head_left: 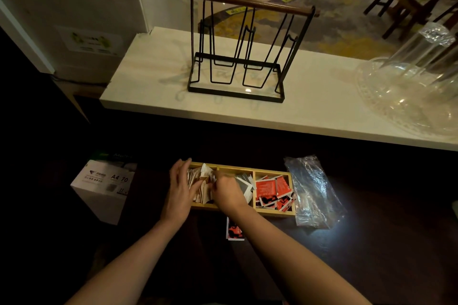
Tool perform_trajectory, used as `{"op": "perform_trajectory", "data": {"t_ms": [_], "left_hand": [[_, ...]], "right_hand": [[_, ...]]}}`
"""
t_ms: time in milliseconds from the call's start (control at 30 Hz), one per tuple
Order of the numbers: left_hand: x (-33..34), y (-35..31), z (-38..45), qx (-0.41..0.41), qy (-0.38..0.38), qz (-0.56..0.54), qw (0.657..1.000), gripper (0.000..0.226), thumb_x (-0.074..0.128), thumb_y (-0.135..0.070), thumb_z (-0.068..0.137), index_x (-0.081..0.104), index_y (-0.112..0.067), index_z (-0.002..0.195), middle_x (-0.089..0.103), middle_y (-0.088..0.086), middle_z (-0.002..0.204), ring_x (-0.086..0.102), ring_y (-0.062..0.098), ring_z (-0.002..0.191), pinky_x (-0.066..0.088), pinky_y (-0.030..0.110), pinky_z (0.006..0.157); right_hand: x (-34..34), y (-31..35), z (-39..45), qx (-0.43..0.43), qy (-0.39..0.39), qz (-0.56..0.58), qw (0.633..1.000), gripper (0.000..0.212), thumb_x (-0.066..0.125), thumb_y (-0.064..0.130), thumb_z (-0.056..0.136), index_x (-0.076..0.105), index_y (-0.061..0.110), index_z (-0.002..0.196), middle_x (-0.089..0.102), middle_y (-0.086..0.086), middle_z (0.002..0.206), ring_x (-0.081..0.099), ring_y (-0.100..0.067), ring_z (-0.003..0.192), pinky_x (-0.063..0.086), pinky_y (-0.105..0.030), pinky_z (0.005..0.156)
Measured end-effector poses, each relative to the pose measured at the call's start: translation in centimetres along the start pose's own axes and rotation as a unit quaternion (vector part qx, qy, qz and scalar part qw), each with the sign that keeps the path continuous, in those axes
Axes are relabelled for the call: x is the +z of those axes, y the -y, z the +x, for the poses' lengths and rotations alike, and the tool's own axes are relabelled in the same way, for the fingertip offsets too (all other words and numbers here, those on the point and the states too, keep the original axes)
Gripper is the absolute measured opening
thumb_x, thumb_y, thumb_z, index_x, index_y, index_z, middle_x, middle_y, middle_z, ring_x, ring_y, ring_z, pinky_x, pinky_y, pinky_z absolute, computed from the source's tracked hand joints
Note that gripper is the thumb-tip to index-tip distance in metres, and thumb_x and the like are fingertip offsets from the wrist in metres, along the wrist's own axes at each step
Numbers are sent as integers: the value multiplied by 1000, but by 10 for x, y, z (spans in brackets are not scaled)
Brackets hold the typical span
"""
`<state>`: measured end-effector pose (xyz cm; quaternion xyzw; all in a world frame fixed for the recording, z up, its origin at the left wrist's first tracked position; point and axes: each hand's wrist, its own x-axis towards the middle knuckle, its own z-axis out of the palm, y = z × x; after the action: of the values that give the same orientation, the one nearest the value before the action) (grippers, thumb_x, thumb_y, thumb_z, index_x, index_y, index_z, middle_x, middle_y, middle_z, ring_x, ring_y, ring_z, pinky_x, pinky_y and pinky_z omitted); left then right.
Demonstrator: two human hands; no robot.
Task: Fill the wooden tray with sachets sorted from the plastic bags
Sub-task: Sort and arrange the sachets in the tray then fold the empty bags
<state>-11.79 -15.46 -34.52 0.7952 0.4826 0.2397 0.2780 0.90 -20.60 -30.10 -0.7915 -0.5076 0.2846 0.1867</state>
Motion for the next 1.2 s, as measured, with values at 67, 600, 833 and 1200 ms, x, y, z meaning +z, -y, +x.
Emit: {"op": "perform_trajectory", "data": {"t_ms": [67,600,833,1200], "left_hand": [[-1,2,-3,21,43,10,999,52,50,-30,91,33,-18,139,35,13,146,37,26,134,42,40,105],[-9,5,-15,-35,69,-119,990,53,37,-21,98,17,-25,146,12,-2,158,18,6,136,28,25,104],[-13,11,-16,-44,88,-111,989,50,28,-27,100,12,-32,147,13,-17,151,19,7,138,25,31,112],[-6,19,-10,-44,188,-27,981,64,18,-58,89,-2,-38,147,0,-17,154,8,8,142,9,34,116]], "right_hand": [[2,-2,0,2,20,-18,1000,22,49,4,92,58,4,113,65,-19,106,65,-33,93,54,-38,78],[20,1,-4,-15,-17,-29,999,32,50,1,91,49,3,123,52,-17,126,62,-33,101,52,-36,83],[22,-1,-8,-70,-54,-46,995,52,60,-5,85,44,8,133,40,-12,138,58,-25,109,52,-31,93],[-9,-32,-30,-167,-102,-91,977,37,67,11,82,54,14,116,58,-4,114,62,-18,94,52,-24,74]]}}
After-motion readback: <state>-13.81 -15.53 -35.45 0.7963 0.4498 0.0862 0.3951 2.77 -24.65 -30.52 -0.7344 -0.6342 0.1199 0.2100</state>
